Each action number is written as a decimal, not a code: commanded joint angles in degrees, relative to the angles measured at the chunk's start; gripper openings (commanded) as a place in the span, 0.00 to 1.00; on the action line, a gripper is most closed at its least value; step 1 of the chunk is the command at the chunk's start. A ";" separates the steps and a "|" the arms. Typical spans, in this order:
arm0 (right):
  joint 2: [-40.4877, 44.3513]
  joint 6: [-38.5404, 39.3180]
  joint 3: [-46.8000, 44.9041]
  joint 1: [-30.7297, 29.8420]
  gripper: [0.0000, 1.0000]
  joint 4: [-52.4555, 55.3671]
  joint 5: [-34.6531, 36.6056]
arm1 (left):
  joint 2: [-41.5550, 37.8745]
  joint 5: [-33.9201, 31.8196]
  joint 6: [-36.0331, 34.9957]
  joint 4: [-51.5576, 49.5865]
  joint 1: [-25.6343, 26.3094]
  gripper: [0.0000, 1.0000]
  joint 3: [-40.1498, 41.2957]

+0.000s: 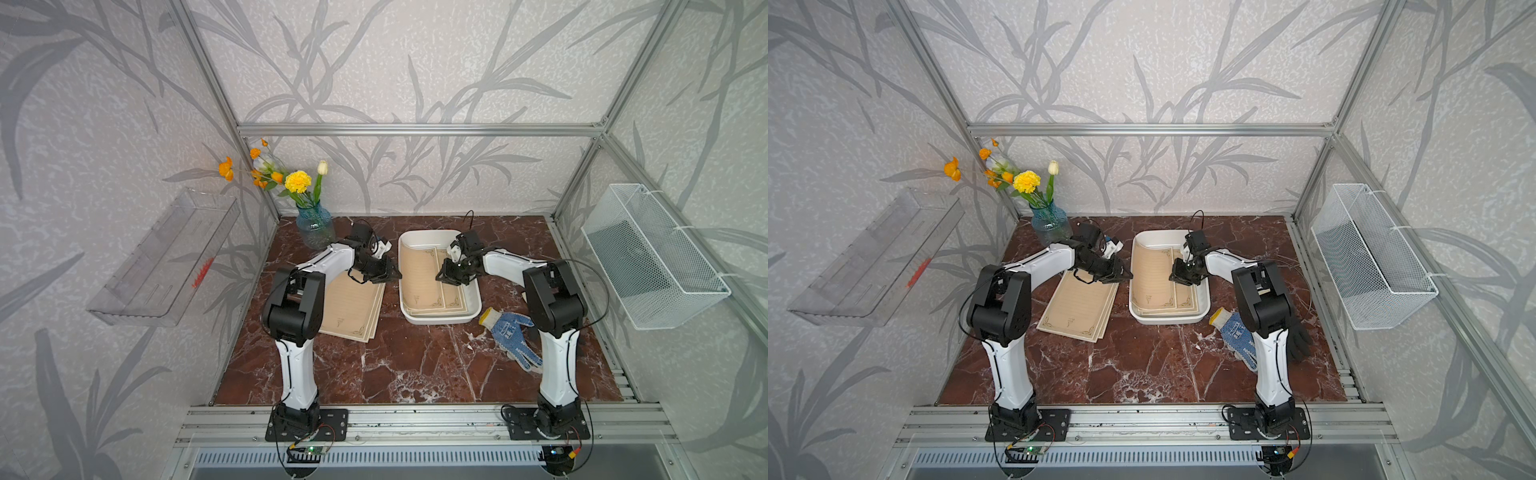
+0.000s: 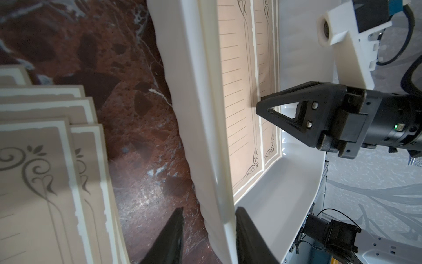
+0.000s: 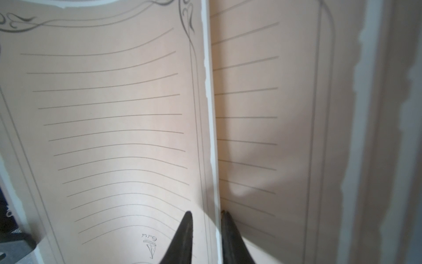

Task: Take out the stationery paper from the storage box
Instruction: Pick up the stationery paper from the storage box.

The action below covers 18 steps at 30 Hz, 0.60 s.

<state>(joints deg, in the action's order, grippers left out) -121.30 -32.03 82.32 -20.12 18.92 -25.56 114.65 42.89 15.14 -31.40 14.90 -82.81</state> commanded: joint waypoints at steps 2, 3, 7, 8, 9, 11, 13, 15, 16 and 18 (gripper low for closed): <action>-2.09 -0.75 -0.59 0.28 0.27 -0.24 0.37 | 1.22 0.93 -0.20 -1.37 0.22 0.37 -1.72; -2.19 -0.82 -0.59 0.33 0.27 -0.38 0.06 | 1.24 0.97 -0.24 -1.39 0.22 0.37 -1.67; -1.91 -1.05 -0.89 0.34 0.25 -2.10 -2.72 | 1.26 0.99 -0.19 -1.44 0.22 0.37 -1.66; -1.59 -1.34 -1.17 0.34 0.23 -2.98 -3.67 | 1.26 0.92 -0.19 -1.47 0.22 0.37 -1.70; -1.25 -1.52 -1.35 0.34 0.22 -3.62 -4.32 | 1.28 0.96 -0.19 -1.54 0.24 0.37 -1.79; -0.58 -1.72 -1.62 0.34 0.12 -4.83 -5.48 | 1.23 0.96 -0.19 -1.47 0.27 0.37 -1.79; 0.04 -1.87 -1.56 0.34 0.03 -5.45 -6.48 | 1.27 0.99 -0.11 -1.45 0.23 0.37 -1.89; 0.72 -2.07 -1.73 0.34 0.02 -6.15 -7.27 | 1.15 0.98 -0.11 -1.48 0.22 0.37 -1.90; 1.05 -2.20 -1.82 0.34 0.03 -6.30 -7.56 | 1.12 1.05 -0.11 -1.44 0.22 0.37 -1.91; 1.66 -2.32 -1.95 0.34 0.02 -6.52 -7.98 | 1.03 0.96 -0.05 -1.45 0.29 0.37 -1.82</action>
<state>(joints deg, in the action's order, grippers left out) -121.56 -34.04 81.10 -20.03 13.98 -31.55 115.11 43.22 15.18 -31.75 14.90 -83.22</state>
